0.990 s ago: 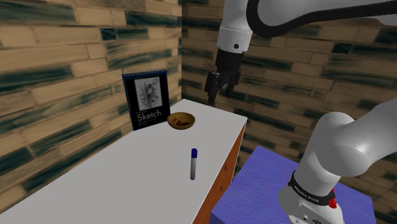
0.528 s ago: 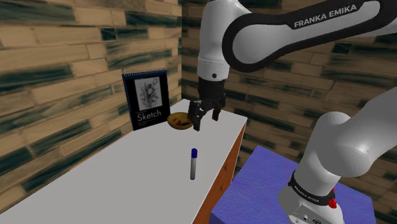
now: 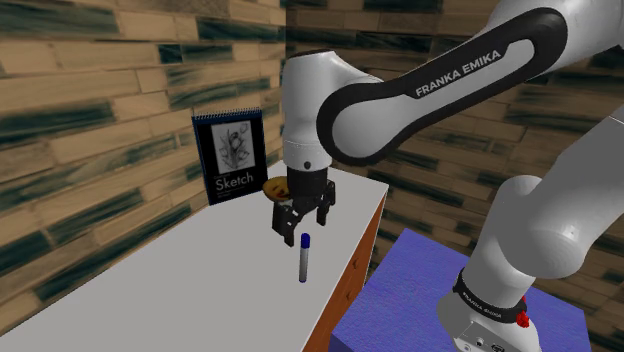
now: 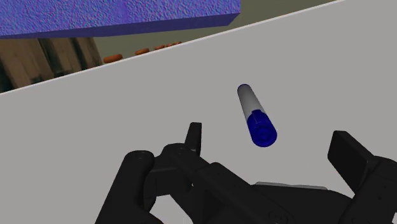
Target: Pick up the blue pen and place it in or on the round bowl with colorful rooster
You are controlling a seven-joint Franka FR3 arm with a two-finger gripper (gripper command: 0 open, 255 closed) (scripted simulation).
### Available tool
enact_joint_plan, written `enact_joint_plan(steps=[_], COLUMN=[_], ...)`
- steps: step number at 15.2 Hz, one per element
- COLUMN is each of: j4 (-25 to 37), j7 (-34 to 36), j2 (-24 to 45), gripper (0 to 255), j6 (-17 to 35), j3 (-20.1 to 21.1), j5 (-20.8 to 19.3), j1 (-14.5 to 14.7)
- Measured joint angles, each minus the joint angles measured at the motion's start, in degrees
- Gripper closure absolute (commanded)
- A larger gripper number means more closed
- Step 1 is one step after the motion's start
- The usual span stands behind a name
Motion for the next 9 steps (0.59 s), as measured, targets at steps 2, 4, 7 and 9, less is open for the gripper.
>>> enact_joint_plan(steps=[2,4,7,9], j4=[-1.0,-1.9,-2.9,-3.0], j7=[0.2,0.4,0.6,0.6], j2=[0.8,1.6,2.4,2.6], gripper=[0,0,0,0], j6=[1.7,3.4,5.3,5.5], j3=[0.4,0.7,1.1,1.1], j5=[0.1,0.0,0.0,0.0], j1=[0.1,0.0,0.0,0.0])
